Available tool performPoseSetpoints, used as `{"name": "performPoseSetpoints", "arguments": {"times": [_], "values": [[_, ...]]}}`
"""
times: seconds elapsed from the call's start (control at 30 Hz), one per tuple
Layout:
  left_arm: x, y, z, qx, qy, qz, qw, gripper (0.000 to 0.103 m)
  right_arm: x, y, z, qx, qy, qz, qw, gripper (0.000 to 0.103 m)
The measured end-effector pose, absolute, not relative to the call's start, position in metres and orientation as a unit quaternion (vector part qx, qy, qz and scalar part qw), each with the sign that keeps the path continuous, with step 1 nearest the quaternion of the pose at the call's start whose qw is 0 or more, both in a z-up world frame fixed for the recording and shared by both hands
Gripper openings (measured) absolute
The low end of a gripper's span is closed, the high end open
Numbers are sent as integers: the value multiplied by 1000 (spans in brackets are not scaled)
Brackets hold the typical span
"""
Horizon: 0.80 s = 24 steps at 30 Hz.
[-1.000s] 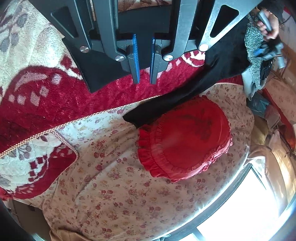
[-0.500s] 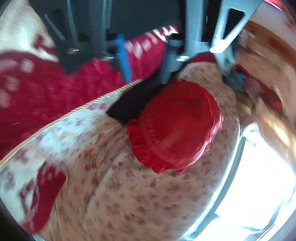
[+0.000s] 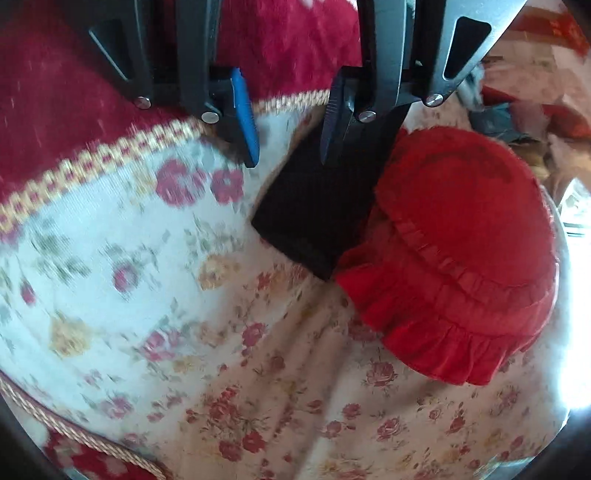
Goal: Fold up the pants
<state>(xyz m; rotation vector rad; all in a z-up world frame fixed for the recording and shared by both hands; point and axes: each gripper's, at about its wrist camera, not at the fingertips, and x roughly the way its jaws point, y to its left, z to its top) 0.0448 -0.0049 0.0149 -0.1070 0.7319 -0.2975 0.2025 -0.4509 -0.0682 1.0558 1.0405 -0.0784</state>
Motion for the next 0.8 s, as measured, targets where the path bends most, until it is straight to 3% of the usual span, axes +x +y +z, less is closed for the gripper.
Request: {"name": "performPoseSetpoints", "arguments": {"times": [0.13,0.23,0.5,0.6,0.7,0.77,0.8], "values": [[47,-6,14,-52,359,-141,921,45,220,-441,-66,463,472,-30,749,30],[47,-7,13,-50,361,-140,921,45,219,-439,-59,469,456,-33,755,0],[47,-3,13,-71,359,-136,921,45,150,-467,28,426,340,-29,838,0],[46,-3,15,-77,358,-139,920,45,146,-477,23,439,358,-20,824,0],[46,-5,14,-71,361,-140,920,45,163,-484,-20,520,412,12,748,12],[47,-4,13,-70,364,-137,918,45,175,-480,-43,543,430,-1,721,27],[48,-4,12,-71,365,-136,918,45,177,-479,-47,540,435,-8,720,28]]}}
